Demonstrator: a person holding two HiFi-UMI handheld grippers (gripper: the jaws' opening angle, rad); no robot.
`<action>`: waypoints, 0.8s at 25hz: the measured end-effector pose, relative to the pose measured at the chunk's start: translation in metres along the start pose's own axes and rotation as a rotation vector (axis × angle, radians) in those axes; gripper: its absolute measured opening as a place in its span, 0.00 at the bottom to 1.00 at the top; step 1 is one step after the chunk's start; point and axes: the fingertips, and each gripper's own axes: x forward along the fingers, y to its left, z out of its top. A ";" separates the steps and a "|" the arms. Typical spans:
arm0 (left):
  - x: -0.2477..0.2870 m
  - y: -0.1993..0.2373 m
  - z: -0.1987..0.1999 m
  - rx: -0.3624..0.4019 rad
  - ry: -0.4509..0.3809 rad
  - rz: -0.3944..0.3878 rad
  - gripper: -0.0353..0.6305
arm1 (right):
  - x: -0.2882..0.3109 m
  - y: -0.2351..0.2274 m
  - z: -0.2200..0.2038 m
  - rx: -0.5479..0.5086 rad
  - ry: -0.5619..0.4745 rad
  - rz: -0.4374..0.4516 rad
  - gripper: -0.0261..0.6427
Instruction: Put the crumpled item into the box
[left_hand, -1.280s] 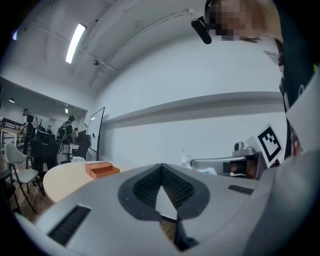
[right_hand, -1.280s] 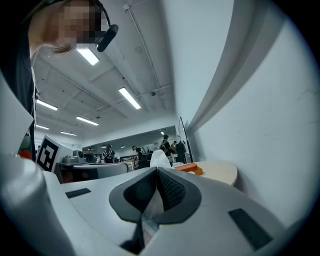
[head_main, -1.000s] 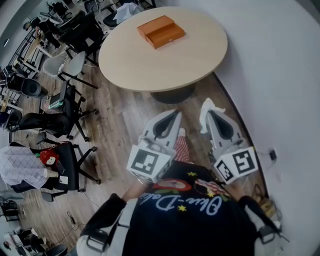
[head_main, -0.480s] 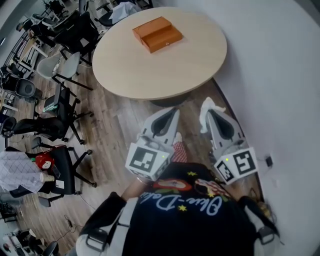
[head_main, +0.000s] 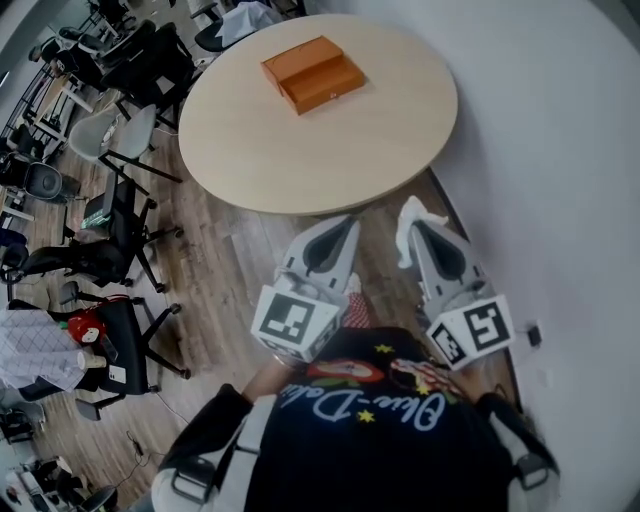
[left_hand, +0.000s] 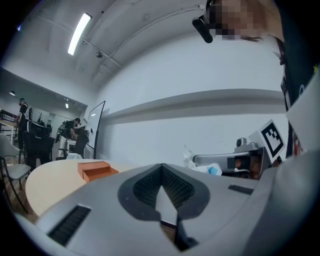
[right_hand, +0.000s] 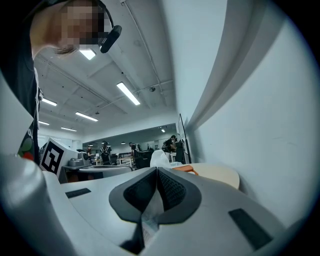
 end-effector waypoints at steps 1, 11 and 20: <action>0.005 0.002 0.001 0.001 -0.001 -0.004 0.04 | 0.003 -0.004 0.001 -0.001 0.002 -0.003 0.04; 0.046 0.040 0.014 -0.019 -0.017 -0.028 0.04 | 0.046 -0.031 0.014 -0.015 0.012 -0.040 0.04; 0.077 0.078 0.024 -0.048 -0.042 -0.049 0.04 | 0.086 -0.049 0.030 -0.038 0.024 -0.070 0.04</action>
